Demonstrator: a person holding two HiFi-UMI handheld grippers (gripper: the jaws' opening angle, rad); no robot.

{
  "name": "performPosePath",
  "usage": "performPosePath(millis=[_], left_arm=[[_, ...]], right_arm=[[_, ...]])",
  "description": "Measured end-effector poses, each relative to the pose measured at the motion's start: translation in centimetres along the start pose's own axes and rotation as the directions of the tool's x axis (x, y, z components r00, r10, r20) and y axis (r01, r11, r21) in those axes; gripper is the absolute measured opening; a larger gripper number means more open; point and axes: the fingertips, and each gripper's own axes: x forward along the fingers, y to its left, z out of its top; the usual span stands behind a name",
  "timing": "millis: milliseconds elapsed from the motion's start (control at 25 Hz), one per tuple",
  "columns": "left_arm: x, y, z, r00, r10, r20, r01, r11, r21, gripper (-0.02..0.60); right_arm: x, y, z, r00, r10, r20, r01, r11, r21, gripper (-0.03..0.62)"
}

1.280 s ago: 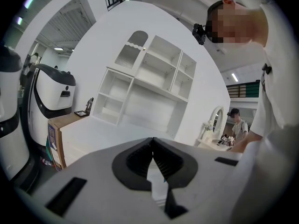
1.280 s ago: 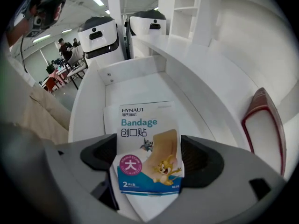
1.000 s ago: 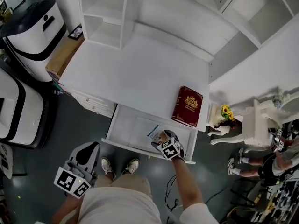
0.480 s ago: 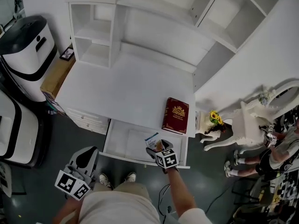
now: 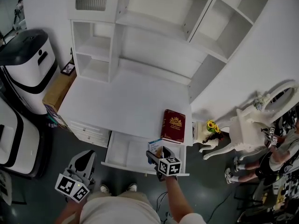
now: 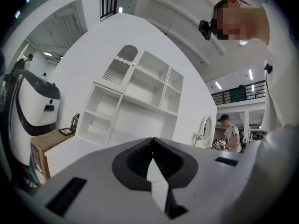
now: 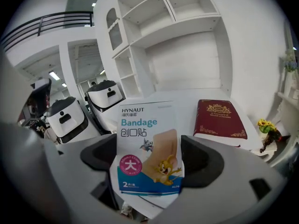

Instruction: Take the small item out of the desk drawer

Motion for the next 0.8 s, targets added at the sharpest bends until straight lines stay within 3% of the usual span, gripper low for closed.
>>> performPosePath(millis=[360,800], left_arm=[[-0.2,1.1,1.4,0.999,0.002,0.033,-0.002,1.000,0.017,0.015],[0.8,2.0,3.1,0.997,-0.015,0.075,0.012,0.999,0.036,0.015]], right_arm=[[-2.3,1.1,4.9,0.988,-0.020,0.153,0.012,0.998,0.058,0.434],[-6.1,2.0,11.3,0.946,-0.029,0.323,0.011,0.998,0.058,0.434]])
